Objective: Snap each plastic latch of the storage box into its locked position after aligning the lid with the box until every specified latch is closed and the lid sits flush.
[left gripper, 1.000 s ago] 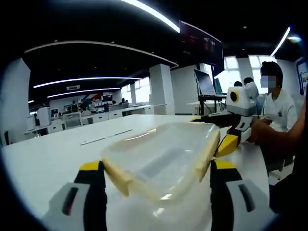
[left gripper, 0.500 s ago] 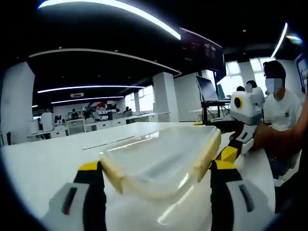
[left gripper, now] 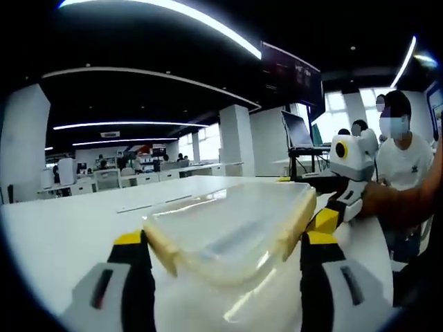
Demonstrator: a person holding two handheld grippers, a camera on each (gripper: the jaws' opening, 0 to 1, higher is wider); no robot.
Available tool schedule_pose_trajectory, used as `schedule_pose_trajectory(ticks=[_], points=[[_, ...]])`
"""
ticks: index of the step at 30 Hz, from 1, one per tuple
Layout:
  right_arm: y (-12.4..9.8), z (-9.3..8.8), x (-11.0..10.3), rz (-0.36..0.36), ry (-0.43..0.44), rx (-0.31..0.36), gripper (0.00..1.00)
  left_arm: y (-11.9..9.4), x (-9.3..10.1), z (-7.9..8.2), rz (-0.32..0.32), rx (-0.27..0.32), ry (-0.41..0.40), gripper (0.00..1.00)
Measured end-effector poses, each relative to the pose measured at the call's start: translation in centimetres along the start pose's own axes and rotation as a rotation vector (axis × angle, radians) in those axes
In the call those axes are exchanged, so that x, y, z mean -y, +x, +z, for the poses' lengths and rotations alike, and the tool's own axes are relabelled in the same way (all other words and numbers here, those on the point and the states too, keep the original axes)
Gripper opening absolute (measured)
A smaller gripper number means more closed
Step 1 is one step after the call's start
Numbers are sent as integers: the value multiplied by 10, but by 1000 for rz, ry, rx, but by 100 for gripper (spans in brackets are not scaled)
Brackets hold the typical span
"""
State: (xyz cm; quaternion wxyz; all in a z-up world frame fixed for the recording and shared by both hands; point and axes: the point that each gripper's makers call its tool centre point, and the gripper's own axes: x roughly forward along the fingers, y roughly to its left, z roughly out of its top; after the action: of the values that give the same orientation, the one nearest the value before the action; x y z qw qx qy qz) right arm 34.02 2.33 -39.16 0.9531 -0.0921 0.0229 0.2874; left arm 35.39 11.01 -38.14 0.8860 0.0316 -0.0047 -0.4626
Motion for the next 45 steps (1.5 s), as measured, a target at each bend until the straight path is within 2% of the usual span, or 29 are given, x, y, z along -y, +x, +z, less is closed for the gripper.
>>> schedule_pose_trajectory(ticks=[8,9,14,26,27,28,45], points=[[0,0,-1,2,7,3,83,-2,2,0,-5,0,-12,80],[1,-1,-1,2,5,2,83,-3,5,-2,-17,-9,-35,79],[2,-1,-1,2,4,1,82,-6,-2,2,-10,-2,-23,79],[2,-2,-2,-1,13,-8,78,-6,-1,2,-12,-2,-29,79],[-3,-14,-1,-29,82,-71,77,-6,-1,2,-9,-2,-33,79],[2,-6,-3,-6,32,-28,76,-5,-1,1,-12,-2,-33,79],[-1,-7,-3,-1,72,-48,80,-7,9,1,-6,5,-22,84]])
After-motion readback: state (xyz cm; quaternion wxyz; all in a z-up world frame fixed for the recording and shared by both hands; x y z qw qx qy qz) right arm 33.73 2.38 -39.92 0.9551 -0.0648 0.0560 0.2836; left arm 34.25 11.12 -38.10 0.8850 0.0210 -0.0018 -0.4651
